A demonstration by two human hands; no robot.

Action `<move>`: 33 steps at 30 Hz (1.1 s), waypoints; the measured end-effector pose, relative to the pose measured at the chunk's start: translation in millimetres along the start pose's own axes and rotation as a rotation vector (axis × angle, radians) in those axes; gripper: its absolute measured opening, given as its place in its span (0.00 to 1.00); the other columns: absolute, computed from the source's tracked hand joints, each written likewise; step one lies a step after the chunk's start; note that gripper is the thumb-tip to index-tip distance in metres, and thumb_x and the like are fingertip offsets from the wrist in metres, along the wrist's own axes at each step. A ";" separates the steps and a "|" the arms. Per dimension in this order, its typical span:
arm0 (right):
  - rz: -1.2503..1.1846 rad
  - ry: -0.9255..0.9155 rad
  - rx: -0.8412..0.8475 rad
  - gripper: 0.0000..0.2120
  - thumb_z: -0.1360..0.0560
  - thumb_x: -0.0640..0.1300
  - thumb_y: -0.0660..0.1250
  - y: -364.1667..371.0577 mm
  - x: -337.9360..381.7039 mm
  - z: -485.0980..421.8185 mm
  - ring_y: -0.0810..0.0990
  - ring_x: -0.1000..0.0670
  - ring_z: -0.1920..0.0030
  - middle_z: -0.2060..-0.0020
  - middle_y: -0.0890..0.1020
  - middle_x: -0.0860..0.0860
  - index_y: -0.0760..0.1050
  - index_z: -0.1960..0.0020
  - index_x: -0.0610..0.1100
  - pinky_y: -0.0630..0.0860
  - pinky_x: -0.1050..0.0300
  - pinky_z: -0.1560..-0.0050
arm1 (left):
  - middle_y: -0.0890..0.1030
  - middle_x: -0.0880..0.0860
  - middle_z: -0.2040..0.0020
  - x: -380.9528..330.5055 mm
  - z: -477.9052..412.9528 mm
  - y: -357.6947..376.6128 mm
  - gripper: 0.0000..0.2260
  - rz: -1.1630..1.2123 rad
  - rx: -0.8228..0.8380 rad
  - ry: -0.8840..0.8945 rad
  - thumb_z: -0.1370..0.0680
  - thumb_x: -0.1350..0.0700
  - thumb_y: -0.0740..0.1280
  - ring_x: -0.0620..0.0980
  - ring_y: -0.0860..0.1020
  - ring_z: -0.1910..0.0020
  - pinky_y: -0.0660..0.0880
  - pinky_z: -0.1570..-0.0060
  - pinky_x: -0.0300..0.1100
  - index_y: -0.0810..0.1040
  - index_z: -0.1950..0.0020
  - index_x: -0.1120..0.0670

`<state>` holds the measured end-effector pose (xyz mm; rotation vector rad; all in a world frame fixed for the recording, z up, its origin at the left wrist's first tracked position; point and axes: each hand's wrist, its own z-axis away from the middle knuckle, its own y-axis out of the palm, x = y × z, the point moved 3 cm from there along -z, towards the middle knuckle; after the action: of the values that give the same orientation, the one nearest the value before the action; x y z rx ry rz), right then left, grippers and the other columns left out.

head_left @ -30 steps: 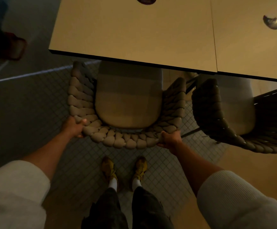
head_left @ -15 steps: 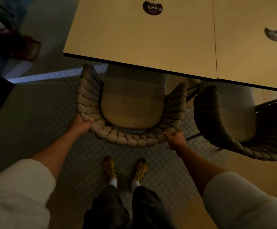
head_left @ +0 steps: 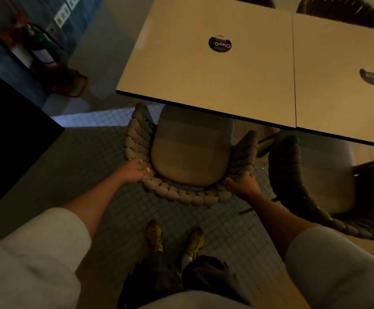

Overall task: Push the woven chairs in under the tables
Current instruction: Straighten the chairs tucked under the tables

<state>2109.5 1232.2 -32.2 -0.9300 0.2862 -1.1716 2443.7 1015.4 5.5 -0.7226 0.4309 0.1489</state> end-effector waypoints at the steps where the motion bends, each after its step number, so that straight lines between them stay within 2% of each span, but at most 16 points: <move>1: 0.000 -0.004 0.002 0.41 0.22 0.62 0.69 -2.9 2.4 0.3 0.70 0.38 0.26 0.21 0.65 0.39 0.62 0.20 0.39 0.75 0.45 0.31 | 0.66 0.61 0.21 0.7 -0.7 -0.1 0.29 -0.008 0.001 0.003 0.18 0.47 0.69 0.60 0.69 0.24 0.66 0.28 0.47 0.67 0.21 0.58; 4: 0.017 -0.036 0.008 0.40 0.25 0.66 0.69 -10.2 6.2 2.7 0.74 0.38 0.29 0.23 0.68 0.40 0.68 0.23 0.41 0.77 0.46 0.33 | 0.68 0.61 0.22 -3.2 3.2 -2.0 0.28 -0.056 0.014 0.023 0.18 0.46 0.69 0.60 0.69 0.25 0.66 0.29 0.47 0.68 0.22 0.57; 11: 0.057 -0.014 0.004 0.40 0.24 0.67 0.69 -19.5 7.1 1.5 0.70 0.38 0.26 0.21 0.64 0.42 0.67 0.22 0.41 0.74 0.44 0.31 | 0.69 0.61 0.23 -10.7 -7.0 -4.8 0.26 -0.096 0.005 0.055 0.18 0.48 0.68 0.59 0.68 0.24 0.65 0.28 0.46 0.70 0.23 0.58; 16: 0.072 -0.012 0.002 0.43 0.25 0.69 0.69 -22.3 5.7 3.2 0.69 0.37 0.25 0.21 0.64 0.41 0.66 0.22 0.41 0.74 0.42 0.30 | 0.66 0.62 0.21 -8.7 -8.5 -9.4 0.30 -0.087 0.000 0.022 0.19 0.45 0.69 0.60 0.67 0.24 0.66 0.28 0.48 0.67 0.21 0.57; 20: 0.087 -0.017 0.010 0.45 0.27 0.72 0.69 -24.6 10.6 4.4 0.68 0.38 0.25 0.21 0.64 0.41 0.67 0.23 0.42 0.74 0.38 0.29 | 0.63 0.62 0.20 -9.8 -3.9 -16.4 0.33 -0.110 -0.040 0.025 0.19 0.47 0.69 0.61 0.66 0.23 0.65 0.28 0.49 0.62 0.19 0.58; 25: 0.251 -0.098 0.036 0.49 0.29 0.77 0.65 -27.6 28.5 9.2 0.63 0.37 0.22 0.21 0.63 0.42 0.65 0.21 0.43 0.67 0.33 0.26 | 0.61 0.61 0.19 -0.3 -1.2 -25.9 0.36 -0.155 -0.057 0.014 0.21 0.44 0.70 0.61 0.64 0.22 0.65 0.26 0.52 0.61 0.18 0.56; 29: 0.313 -0.141 0.040 0.56 0.38 0.86 0.57 -24.5 61.1 14.4 0.67 0.37 0.25 0.26 0.71 0.42 0.71 0.27 0.45 0.69 0.33 0.29 | 0.67 0.60 0.22 15.4 0.8 -39.5 0.34 -0.150 -0.045 0.032 0.22 0.42 0.71 0.61 0.70 0.26 0.70 0.29 0.54 0.66 0.21 0.56; 33: 0.348 -0.161 0.056 0.47 0.28 0.78 0.62 -14.0 109.6 37.2 0.63 0.38 0.22 0.22 0.66 0.43 0.65 0.22 0.45 0.62 0.31 0.25 | 0.72 0.60 0.25 33.0 -7.3 -57.2 0.28 -0.167 -0.038 0.084 0.21 0.43 0.69 0.60 0.73 0.30 0.72 0.32 0.53 0.71 0.25 0.57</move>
<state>2168.0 1152.5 29.5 -0.8791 0.2713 -0.7771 2487.0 967.4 21.2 -0.8010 0.4468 -0.0304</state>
